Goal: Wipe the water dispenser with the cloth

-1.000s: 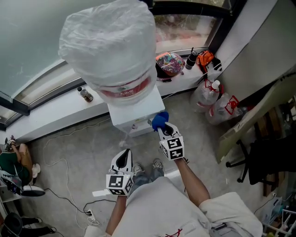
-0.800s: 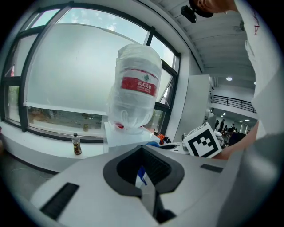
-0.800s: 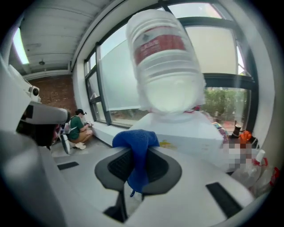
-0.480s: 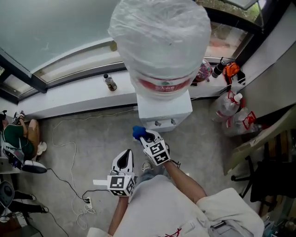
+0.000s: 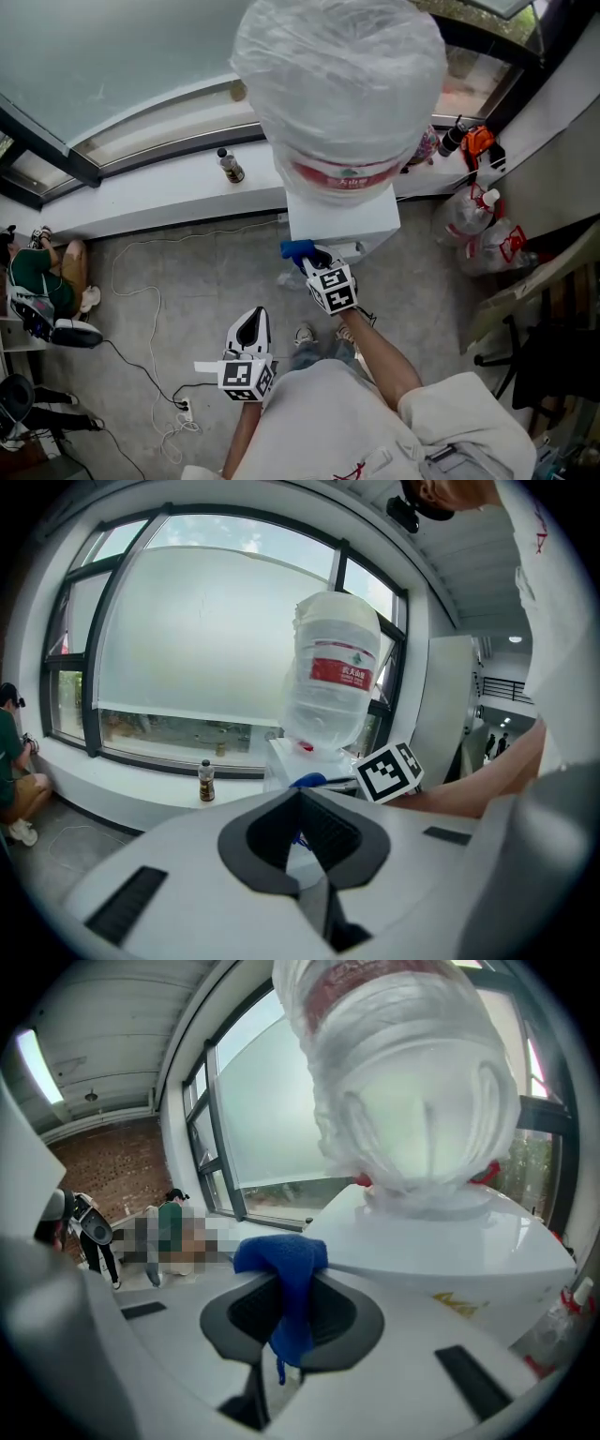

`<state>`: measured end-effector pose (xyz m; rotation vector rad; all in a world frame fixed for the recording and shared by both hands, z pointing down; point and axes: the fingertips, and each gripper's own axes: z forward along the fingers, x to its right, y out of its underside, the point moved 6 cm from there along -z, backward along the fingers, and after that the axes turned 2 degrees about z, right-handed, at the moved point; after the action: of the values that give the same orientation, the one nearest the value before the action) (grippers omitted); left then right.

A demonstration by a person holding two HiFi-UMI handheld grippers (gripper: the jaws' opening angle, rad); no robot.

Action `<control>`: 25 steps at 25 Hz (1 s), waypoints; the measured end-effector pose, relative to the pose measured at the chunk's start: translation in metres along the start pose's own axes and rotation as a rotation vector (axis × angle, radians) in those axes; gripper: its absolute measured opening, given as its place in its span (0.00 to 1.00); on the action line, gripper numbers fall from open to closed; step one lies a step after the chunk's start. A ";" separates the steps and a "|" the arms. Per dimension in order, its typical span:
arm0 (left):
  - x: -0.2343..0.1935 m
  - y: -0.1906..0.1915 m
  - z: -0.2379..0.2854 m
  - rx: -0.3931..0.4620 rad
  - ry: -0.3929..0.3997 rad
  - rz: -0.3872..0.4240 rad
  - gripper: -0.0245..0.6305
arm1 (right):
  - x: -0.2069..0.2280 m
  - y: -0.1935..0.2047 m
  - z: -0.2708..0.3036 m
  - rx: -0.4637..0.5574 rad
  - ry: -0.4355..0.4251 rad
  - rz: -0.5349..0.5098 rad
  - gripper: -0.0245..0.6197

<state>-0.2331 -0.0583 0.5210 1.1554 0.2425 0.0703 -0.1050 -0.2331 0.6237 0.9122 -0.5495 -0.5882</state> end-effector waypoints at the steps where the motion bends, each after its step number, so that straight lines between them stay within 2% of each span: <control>1: 0.002 -0.001 0.003 -0.002 0.008 0.003 0.06 | 0.004 0.001 -0.003 0.000 0.009 0.004 0.12; 9: 0.030 -0.008 0.032 -0.011 0.103 0.036 0.06 | 0.049 0.009 -0.040 0.028 0.112 0.059 0.12; 17: 0.073 -0.013 0.063 -0.029 0.196 0.070 0.06 | 0.130 0.024 -0.092 0.044 0.270 0.131 0.12; 25: 0.101 -0.016 0.084 -0.050 0.237 0.092 0.06 | 0.206 0.037 -0.137 0.060 0.414 0.195 0.12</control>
<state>-0.1172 -0.1222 0.5230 1.1078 0.3949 0.2937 0.1416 -0.2773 0.6249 0.9912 -0.2772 -0.1973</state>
